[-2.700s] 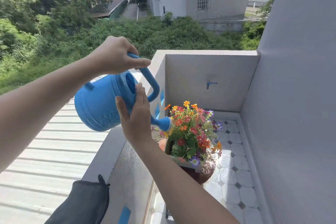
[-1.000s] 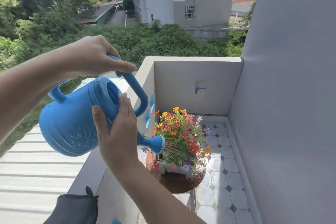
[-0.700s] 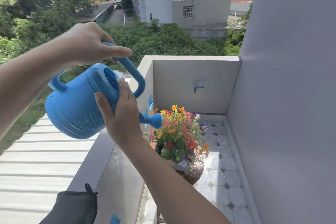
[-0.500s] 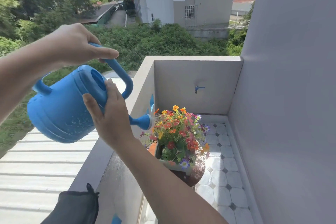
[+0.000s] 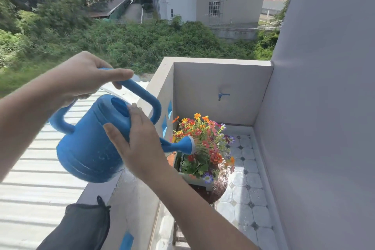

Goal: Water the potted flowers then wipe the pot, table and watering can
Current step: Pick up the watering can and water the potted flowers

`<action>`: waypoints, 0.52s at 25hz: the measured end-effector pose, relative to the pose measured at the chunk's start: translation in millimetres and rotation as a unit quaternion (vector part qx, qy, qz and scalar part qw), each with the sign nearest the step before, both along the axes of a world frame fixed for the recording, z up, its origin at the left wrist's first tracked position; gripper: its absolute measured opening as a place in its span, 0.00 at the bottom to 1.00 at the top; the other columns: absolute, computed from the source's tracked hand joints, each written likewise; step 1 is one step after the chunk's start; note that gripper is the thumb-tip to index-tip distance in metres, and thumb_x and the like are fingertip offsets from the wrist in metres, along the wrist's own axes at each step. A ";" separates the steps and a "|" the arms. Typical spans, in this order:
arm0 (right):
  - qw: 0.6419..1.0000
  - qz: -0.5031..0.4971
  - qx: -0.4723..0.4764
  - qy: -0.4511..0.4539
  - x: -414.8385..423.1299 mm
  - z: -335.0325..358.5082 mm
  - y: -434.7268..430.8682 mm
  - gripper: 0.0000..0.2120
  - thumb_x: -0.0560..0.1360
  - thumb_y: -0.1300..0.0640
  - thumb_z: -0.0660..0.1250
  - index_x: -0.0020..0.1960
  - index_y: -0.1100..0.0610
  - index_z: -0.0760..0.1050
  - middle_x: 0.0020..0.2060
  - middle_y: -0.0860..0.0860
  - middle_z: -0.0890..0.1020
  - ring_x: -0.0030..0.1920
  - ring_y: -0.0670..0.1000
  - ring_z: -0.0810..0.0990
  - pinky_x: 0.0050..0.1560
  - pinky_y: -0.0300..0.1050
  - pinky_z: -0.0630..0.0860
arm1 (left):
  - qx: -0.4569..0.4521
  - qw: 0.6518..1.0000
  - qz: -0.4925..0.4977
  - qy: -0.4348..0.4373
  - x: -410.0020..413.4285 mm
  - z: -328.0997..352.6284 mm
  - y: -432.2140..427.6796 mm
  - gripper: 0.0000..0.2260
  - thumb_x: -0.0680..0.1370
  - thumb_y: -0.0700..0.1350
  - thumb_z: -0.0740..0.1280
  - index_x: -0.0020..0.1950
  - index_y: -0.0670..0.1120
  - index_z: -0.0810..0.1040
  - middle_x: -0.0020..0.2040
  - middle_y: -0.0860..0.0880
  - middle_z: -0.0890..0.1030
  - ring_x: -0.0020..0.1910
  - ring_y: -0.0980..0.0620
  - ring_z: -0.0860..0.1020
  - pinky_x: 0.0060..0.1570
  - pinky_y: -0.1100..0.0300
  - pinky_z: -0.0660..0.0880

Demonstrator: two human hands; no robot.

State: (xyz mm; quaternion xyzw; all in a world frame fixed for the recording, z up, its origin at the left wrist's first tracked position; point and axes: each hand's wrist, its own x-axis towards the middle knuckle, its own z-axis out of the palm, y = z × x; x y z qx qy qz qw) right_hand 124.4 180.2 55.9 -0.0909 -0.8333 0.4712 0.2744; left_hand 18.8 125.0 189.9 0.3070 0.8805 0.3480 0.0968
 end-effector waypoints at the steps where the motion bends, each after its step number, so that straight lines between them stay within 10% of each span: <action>1: 0.999 0.008 0.031 -0.012 0.2 -1.6 6.3 0.31 0.78 0.43 0.58 0.73 0.60 0.58 0.71 0.57 0.66 0.72 0.54 0.61 0.72 0.54 0.60 | 0.029 0.999 0.010 -0.020 -3.9 -8.9 -4.9 0.24 0.61 0.65 0.71 0.34 0.43 0.82 0.22 0.48 0.60 0.22 0.53 0.56 0.26 0.62 0.55; 13: 0.954 0.146 0.220 -0.144 -40.4 -43.5 17.5 0.31 0.79 0.42 0.54 0.76 0.54 0.51 0.77 0.49 0.53 0.76 0.47 0.47 0.73 0.44 0.45 | 0.339 0.889 0.298 -0.074 1.8 -140.2 -73.5 0.27 0.72 0.58 0.69 0.33 0.34 0.68 0.23 0.49 0.61 0.25 0.49 0.59 0.29 0.55 0.59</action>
